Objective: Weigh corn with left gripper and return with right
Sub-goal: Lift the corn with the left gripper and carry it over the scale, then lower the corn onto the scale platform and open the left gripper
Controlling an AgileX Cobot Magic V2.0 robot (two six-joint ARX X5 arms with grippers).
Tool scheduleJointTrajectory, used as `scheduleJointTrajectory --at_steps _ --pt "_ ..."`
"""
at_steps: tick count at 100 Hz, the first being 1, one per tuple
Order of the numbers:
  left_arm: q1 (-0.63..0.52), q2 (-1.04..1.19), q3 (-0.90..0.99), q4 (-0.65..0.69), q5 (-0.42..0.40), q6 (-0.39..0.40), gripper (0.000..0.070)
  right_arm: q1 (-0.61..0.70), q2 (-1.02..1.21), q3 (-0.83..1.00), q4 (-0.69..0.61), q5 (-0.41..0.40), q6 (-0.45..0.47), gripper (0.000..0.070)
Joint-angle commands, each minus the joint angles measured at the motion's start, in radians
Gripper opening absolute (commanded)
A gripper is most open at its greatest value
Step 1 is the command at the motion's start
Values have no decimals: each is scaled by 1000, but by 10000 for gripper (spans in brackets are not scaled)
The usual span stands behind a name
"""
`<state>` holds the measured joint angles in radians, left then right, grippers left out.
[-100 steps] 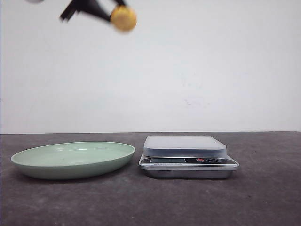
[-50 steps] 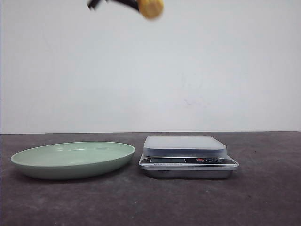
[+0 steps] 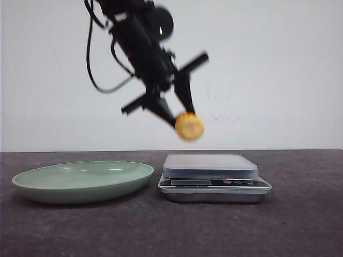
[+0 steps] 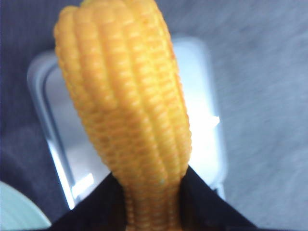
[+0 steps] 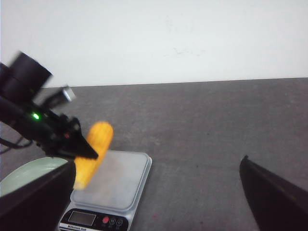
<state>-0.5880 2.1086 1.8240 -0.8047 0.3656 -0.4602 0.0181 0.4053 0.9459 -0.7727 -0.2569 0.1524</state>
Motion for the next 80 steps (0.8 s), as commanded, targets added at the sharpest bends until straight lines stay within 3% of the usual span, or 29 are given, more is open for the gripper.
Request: scheduleJointTrajectory --at_steps 1,24,31,36,48,61,73,80 --pt "-21 34 21 3 2 -5 11 2 5 7 2 3 -10 700" --pt "-48 73 21 15 -3 -5 12 7 5 6 0 3 -10 700" --pt "-53 73 21 27 -10 -5 46 8 5 6 0 3 -10 700" --pt "-53 73 21 27 -11 -7 113 9 5 6 0 3 -10 700" --pt "-53 73 21 8 -13 -20 372 13 5 6 0 4 -10 700" --pt "-53 73 21 -7 -14 -20 439 13 5 6 0 3 -10 700" --pt "-51 73 21 -16 -14 -20 452 13 5 6 0 3 -10 700" --pt "-52 73 21 -16 -13 -22 551 13 5 6 0 3 -10 700"
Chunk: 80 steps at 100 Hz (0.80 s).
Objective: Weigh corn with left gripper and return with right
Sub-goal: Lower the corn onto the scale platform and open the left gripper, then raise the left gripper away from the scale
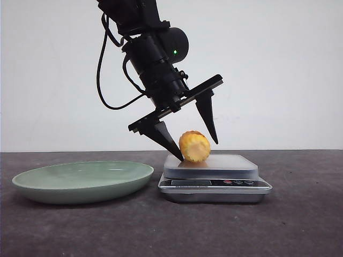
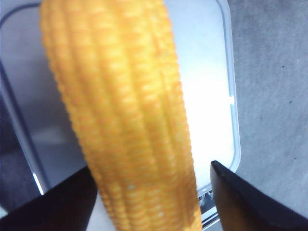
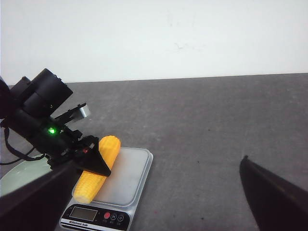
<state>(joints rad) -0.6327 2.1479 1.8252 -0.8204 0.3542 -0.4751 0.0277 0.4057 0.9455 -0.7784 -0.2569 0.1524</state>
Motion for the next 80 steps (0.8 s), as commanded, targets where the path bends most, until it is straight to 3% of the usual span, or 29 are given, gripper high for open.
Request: scheduleJointTrajectory --at_steps 1,7,41,66,70,80 --pt "-7 34 19 -1 -2 -7 573 3 5 7 6 3 -10 700" --pt "-7 34 19 -4 -2 -10 700 6 5 7 6 4 -10 700" --pt "18 33 104 -138 -46 27 700 30 5 2 -2 30 -27 700" --pt "32 33 398 -365 -130 173 700 30 5 2 -8 45 -38 700" --pt "32 33 457 -404 -130 201 570 30 5 2 -7 54 -37 700" --pt "27 33 612 -512 -142 267 119 30 12 2 -7 55 -37 700"
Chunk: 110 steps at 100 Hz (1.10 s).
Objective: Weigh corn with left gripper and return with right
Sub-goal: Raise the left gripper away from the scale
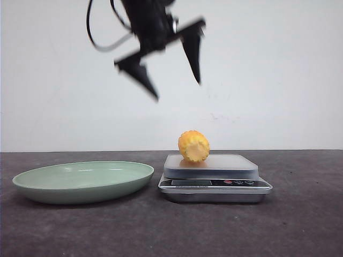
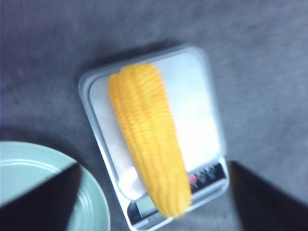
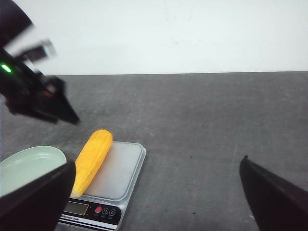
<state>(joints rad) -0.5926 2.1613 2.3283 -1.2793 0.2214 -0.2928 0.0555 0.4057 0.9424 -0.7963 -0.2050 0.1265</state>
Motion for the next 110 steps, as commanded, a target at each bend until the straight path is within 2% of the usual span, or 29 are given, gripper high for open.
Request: scheduleJointTrajectory --at_steps 1,5,14,34,43,63,79,87,100,110 --pt "-14 19 125 -65 -11 92 88 2 13 5 10 3 -11 700" --pt "-19 19 190 -108 -16 115 0 2 18 5 10 3 -10 700" --pt "-33 19 341 -184 -19 137 0 2 18 5 4 -1 -6 700" --pt "-99 -61 577 -191 -21 123 0 2 18 5 -9 -3 23 700" --pt "-136 -141 595 -192 -40 127 0 2 18 5 -24 -3 23 700" --pt "-201 -335 594 -196 -203 173 0 2 18 5 -70 -3 22 700" --pt "-206 -485 593 -197 -219 172 0 2 18 5 -50 -12 23 700" --pt "-205 -558 591 -198 -223 167 0 2 33 5 20 -76 31 700" --pt "-205 -689 550 -198 -223 167 0 4 100 5 206 -270 51 700" --pt "-205 -795 479 -198 -230 132 0 28 177 6 304 -293 108 700"
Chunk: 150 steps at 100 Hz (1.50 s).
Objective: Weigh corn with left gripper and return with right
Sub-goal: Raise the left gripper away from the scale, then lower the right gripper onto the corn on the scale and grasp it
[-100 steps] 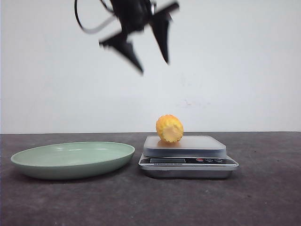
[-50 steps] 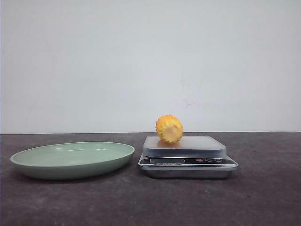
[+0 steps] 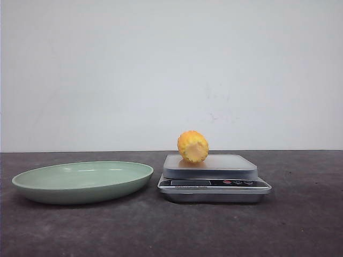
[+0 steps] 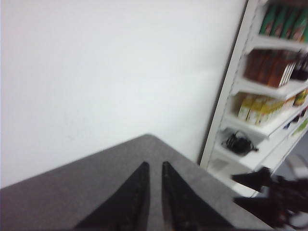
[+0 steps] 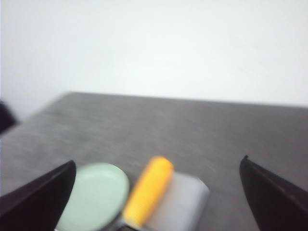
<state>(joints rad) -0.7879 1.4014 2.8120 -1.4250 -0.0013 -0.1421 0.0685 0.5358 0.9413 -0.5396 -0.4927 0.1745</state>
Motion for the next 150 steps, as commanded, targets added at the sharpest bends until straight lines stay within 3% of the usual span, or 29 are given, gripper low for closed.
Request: scheduleJointTrajectory --at_steps 1,12,26,37,59,111,122,138,146,150 --pt "-10 -47 -14 -53 -8 -24 0 18 55 7 53 -4 63 700" --pt "-10 -176 -143 -53 -36 -46 0 61 164 7 94 6 92 700" --pt "-10 -326 -319 -53 -106 -48 0 140 336 7 114 109 139 700" --pt "-10 -439 -460 -53 -134 -58 0 224 490 18 160 143 193 700" --pt "-10 -604 -688 -53 -134 -145 0 381 790 129 133 330 212 700" --pt "-10 -776 -999 -52 -134 -162 0 463 1243 413 41 356 310 700" --pt "-10 -776 -1020 -53 -134 -162 0 467 1279 413 10 368 343 551" --pt "-10 -776 -1040 -52 -134 -158 0 473 1319 413 -55 351 380 258" --pt "-10 -776 -1041 -52 -134 -153 0 475 1328 413 -74 333 380 65" --pt "-10 -776 -1041 -52 -134 -153 0 480 1328 413 -75 326 380 0"
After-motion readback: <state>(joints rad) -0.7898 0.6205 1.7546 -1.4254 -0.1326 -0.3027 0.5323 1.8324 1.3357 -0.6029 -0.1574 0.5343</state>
